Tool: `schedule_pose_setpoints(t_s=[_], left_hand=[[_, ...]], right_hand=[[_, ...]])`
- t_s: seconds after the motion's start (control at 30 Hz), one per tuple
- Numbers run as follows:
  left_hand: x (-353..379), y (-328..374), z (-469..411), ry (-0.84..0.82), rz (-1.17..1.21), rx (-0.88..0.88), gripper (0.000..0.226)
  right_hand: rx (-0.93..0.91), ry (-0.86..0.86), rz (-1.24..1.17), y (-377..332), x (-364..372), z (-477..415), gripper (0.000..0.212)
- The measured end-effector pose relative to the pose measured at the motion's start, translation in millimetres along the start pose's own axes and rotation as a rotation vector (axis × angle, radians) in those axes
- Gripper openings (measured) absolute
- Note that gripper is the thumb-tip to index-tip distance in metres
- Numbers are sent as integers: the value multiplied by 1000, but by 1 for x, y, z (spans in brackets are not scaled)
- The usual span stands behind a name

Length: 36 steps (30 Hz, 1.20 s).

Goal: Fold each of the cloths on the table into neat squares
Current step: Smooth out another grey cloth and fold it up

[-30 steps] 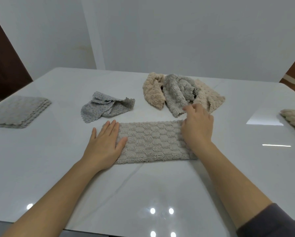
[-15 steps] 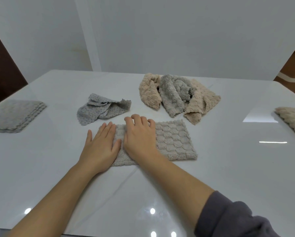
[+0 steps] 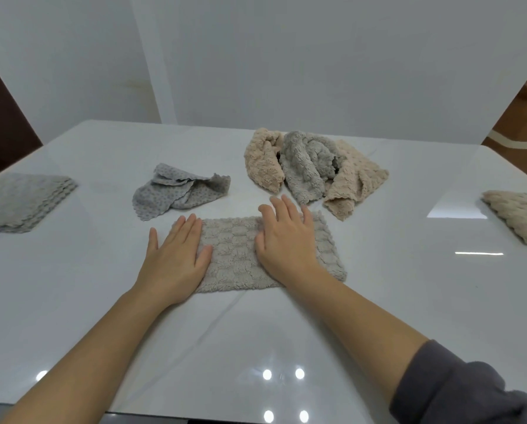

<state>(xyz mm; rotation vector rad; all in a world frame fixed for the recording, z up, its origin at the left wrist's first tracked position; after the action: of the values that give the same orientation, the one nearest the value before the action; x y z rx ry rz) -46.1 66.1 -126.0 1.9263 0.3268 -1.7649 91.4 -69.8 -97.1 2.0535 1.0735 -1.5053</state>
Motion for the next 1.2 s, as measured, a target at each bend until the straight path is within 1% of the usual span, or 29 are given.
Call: schedule_pose_setpoints(t_s=[0.07,0.1,0.2,0.27,0.33,0.5,0.63,0.7,0.73,0.8,0.9,1.0,1.1,1.2], left_hand=[[0,1,0,-8,-9,-8,63],[0,1,0,-9,-13,-10,64],[-1,2,0,-11,-24,-12,67],[-1,2,0,-16,-26,-15,76],[-1,2,0,-18,-30,-15,79],[-1,2,1,-28,-61,-19,68],[-1,3,1,-55,-86,-21,72],[-3,5,0,-71,-121,-27,69],[-6,6,-1,-55,-155,-23,69],[-17,18,-2,39,-199,2,74],[-34,58,-10,196,-102,72,66],[-38,107,-27,264,-45,150,65],[-19,133,-40,187,-88,149,64],[6,134,-43,78,-77,110,63]], right_hand=[[7,-49,3,9,1,1,64],[11,-72,-7,14,2,1,64],[31,-140,-48,26,5,3,55],[41,-171,-49,35,5,5,53],[54,-201,-40,43,6,6,54],[70,-322,-25,61,7,10,63],[69,-377,-29,73,6,14,71],[77,-387,-31,76,6,15,73],[79,-387,-32,76,6,15,73],[80,-378,-34,75,7,14,73],[88,-367,-32,75,7,14,72],[90,-365,-32,74,8,14,72],[96,-363,-32,75,8,13,71],[101,-354,-37,76,8,14,69]])
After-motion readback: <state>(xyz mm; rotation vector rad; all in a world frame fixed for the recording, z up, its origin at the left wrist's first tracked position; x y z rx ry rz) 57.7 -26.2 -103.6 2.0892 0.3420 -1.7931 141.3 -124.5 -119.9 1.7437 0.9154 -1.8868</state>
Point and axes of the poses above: each hand's wrist, its own z-axis away from the middle knuckle, its own x-axis out of the palm, y = z × x, the point moved 4 cm from there along -z, towards the middle knuckle, and after that the axes turned 3 degrees about x, right-handed, at the moved point
